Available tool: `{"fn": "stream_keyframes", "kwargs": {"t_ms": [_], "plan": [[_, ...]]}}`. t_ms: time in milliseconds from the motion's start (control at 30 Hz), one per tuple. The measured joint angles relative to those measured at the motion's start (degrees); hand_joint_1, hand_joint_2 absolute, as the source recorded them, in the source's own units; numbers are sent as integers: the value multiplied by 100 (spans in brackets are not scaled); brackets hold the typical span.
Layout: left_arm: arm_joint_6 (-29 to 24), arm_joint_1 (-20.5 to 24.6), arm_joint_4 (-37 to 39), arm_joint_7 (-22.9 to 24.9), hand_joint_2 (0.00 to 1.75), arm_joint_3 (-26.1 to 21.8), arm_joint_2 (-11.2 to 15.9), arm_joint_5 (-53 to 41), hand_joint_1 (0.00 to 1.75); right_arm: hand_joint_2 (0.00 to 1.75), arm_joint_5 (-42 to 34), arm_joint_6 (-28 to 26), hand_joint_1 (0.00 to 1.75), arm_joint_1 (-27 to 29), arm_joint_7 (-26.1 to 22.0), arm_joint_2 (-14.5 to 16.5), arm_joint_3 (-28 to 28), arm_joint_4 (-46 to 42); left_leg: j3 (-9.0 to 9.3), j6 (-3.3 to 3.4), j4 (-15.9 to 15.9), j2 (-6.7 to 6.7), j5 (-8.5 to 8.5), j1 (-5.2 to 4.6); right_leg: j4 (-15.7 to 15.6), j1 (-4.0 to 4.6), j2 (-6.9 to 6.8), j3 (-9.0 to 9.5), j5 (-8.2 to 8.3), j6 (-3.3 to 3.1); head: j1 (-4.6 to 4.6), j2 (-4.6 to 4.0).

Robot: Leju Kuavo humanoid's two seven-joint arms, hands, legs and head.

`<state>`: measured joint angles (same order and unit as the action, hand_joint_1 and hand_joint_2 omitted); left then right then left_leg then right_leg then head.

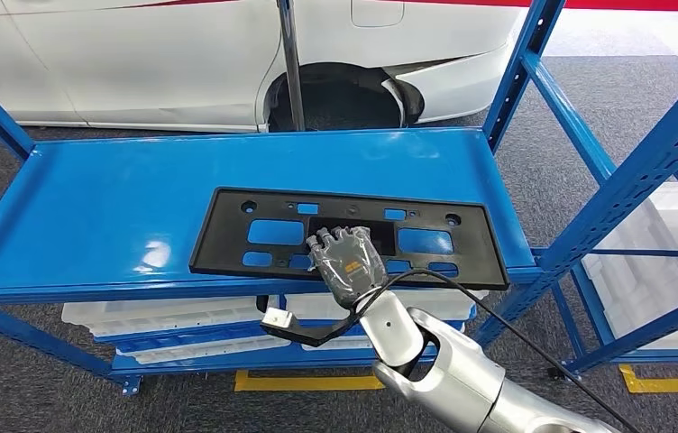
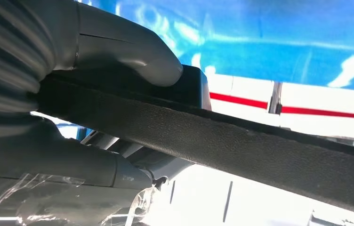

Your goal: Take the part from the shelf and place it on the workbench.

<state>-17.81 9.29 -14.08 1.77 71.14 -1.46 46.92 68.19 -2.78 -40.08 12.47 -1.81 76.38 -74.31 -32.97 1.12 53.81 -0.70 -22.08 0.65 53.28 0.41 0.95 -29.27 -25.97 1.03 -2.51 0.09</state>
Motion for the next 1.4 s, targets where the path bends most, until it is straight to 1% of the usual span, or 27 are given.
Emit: {"fn": "stream_keyframes", "kwargs": {"t_ms": [167,367,467,533,567,600,633,700,733,767,800,833,867,900,933,967,1000,1033,1067,1100,1133,1167,1200,1233,1267,1300,1400], "plan": [[4,2,0,2,175,0,0,-4,0,175,189,22,175,39,-78,-40,8,-186,0,0,0,0,0,0,0,0,0,0,0,0,0,0],[28,7,0,40,175,0,0,5,0,175,115,111,175,67,-113,-79,9,-323,-6,22,16,-1,-18,-32,-6,-23,-1,0,-2,14,0,0],[48,10,0,42,175,0,2,4,0,175,35,153,175,80,-128,-87,9,-370,-7,48,20,-1,-30,-58,-11,-50,-1,2,-6,44,0,0],[71,13,0,42,175,0,2,3,0,175,-2,169,175,85,-131,-93,9,-399,8,92,-9,8,-5,-50,3,-65,-2,1,-21,77,2,0],[82,17,0,42,175,0,2,2,0,175,-17,174,175,88,-133,-97,8,-411,22,118,-36,16,16,-35,67,-65,-9,-20,-78,97,1,0],[93,22,0,42,175,0,2,2,0,175,-33,178,175,90,-137,-103,8,-421,35,146,-62,25,37,-16,247,-67,-15,-92,-205,117,-1,0],[99,27,0,43,175,0,2,1,0,175,-54,182,175,96,-140,-111,7,-428,45,163,-81,34,48,0,558,-72,-23,-227,-397,138,-2,0],[105,31,0,46,175,0,2,-1,0,175,-88,192,175,118,-143,-132,7,-431,41,172,-84,42,51,5,1389,-95,-29,-611,-783,180,-5,0],[106,31,0,48,175,0,2,-1,0,175,-105,197,175,136,-140,-146,7,-431,38,171,-84,44,51,12,1690,-113,-31,-758,-862,200,-5,0],[107,29,0,49,175,0,2,-2,0,175,-120,201,175,150,-138,-163,7,-431,36,167,-81,45,51,24,1778,-132,-33,-807,-817,220,-6,0],[107,29,0,50,175,0,2,-2,0,175,-133,202,175,159,-135,-178,7,-431,37,158,-76,44,51,41,1625,-155,-39,-743,-659,241,-7,0],[107,30,0,50,175,0,2,-2,0,175,-143,202,175,161,-133,-188,7,-432,39,140,-68,43,50,61,1252,-180,-48,-568,-430,263,-7,0],[106,32,1,50,175,0,3,-2,0,175,-150,202,175,159,-131,-195,7,-432,37,109,-58,41,48,77,800,-202,-57,-355,-232,287,-14,0],[105,37,1,51,175,0,3,-3,0,175,-150,202,175,157,-130,-198,7,-432,30,67,-52,38,54,86,424,-198,-51,-171,-80,283,-30,0],[104,41,2,54,175,0,4,-4,0,175,-150,203,175,156,-129,-200,7,-433,23,18,-49,35,66,91,181,-187,-42,-61,3,264,-46,0],[103,43,2,57,175,0,4,-7,0,175,-151,204,175,155,-129,-204,7,-434,12,-31,-54,33,88,93,85,-168,-27,-30,21,231,-66,0],[103,44,2,61,175,0,4,-10,0,175,-151,205,175,154,-128,-207,7,-435,4,-80,-69,31,118,100,76,-139,-11,-44,47,179,-83,0],[103,44,2,64,175,0,4,-14,0,175,-152,207,175,150,-128,-210,7,-435,-6,-123,-82,33,138,110,57,-142,-13,-69,72,126,-92,0],[102,44,2,65,175,0,4,-17,0,175,-153,210,175,144,-128,-212,7,-435,-34,-157,-54,38,102,124,36,-146,-16,-92,105,70,-98,0],[102,46,2,66,175,-1,4,-19,0,175,-153,212,175,135,-128,-211,7,-435,-92,-181,69,41,-18,131,18,-153,-22,-120,145,13,-98,0],[101,51,2,66,175,-1,4,-19,0,175,-153,214,175,128,-128,-211,6,-435,-192,-196,323,44,-223,136,1,-166,-31,-153,186,-37,-95,0],[101,61,2,66,175,-2,4,-19,0,175,-153,216,175,124,-128,-210,5,-435,-325,-207,700,45,-487,136,1,-165,-41,-192,219,-65,-92,0],[100,74,2,66,175,-2,4,-18,0,175,-153,218,175,125,-128,-210,5,-435,-460,-220,1121,44,-734,133,2,-162,-49,-232,248,-80,-90,0],[100,86,2,66,175,-2,4,-17,0,175,-153,220,175,128,-128,-210,5,-435,-562,-232,1450,44,-905,133,3,-158,-57,-262,270,-85,-91,0],[100,95,2,66,175,-2,4,-17,0,175,-153,221,175,130,-128,-210,5,-435,-622,-240,1657,44,-1001,132,4,-154,-62,-282,284,-85,-92,0],[100,98,2,66,175,-2,4,-17,0,175,-153,221,175,131,-128,-210,5,-435,-642,-243,1739,44,-1034,132,5,-153,-63,-292,291,-85,-92,0],[100,98,2,66,175,-2,4,-17,0,175,-153,221,175,131,-128,-210,5,-435,-644,-244,1747,44,-1036,132,5,-153,-63,-293,292,-85,-92,0]]}}
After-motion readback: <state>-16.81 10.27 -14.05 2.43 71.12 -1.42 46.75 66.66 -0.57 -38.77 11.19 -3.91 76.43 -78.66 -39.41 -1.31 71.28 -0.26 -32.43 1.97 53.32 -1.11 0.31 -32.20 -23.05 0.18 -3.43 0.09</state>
